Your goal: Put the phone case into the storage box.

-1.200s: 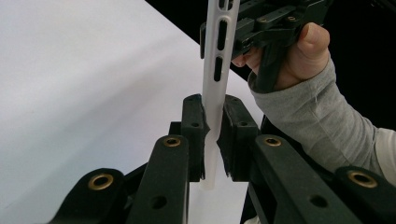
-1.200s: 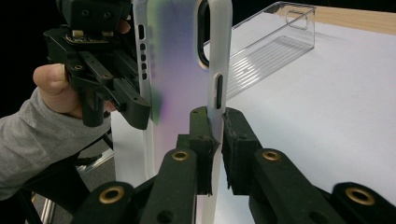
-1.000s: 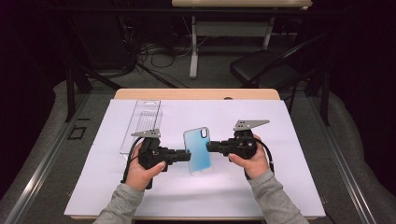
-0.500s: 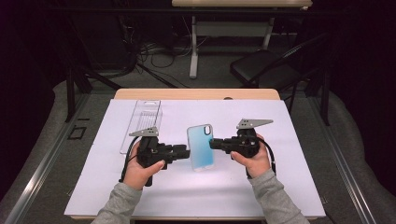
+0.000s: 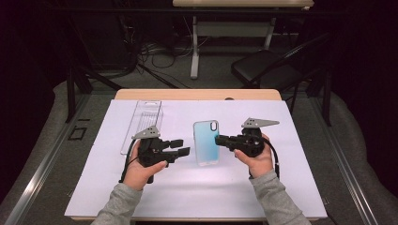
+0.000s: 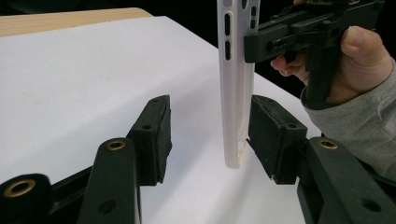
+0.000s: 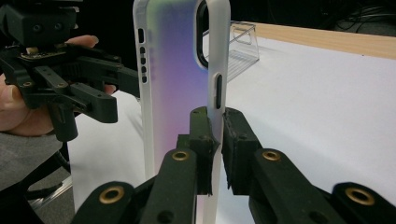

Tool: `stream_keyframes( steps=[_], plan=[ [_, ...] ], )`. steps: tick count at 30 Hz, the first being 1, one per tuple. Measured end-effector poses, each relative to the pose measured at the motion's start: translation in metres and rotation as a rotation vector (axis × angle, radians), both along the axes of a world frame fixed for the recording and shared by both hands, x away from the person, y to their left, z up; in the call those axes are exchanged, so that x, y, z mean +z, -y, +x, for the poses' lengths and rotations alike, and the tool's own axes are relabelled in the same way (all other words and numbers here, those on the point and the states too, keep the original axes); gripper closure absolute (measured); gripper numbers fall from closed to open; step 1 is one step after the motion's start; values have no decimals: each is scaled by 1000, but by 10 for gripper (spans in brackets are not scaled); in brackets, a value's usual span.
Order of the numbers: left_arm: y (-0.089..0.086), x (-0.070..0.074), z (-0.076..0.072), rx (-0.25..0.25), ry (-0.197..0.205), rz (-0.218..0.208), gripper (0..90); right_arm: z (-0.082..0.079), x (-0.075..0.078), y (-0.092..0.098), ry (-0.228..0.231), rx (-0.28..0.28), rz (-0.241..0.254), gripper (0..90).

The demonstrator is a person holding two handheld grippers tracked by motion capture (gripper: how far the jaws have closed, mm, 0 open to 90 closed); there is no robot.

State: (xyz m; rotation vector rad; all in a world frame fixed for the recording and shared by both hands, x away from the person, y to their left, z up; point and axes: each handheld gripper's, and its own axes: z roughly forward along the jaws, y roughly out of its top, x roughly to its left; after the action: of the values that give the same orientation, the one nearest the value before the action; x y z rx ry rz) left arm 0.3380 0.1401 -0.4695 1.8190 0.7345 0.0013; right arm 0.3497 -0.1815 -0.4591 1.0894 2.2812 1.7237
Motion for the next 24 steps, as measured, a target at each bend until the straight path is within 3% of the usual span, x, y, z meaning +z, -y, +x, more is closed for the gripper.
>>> stream_keyframes(
  steps=[3,7,16,24],
  plan=[
    [0,0,1,12,-4,12,492,0,0,1,6,-7,-2,834],
    [-2,-2,2,23,-40,11,486,-1,1,1,14,-15,-5,834],
    [-7,-2,5,60,-21,-2,479,-2,2,2,31,-44,3,834],
    [-7,-4,6,81,-41,11,480,-5,2,-1,70,-73,-19,834]
  ],
)
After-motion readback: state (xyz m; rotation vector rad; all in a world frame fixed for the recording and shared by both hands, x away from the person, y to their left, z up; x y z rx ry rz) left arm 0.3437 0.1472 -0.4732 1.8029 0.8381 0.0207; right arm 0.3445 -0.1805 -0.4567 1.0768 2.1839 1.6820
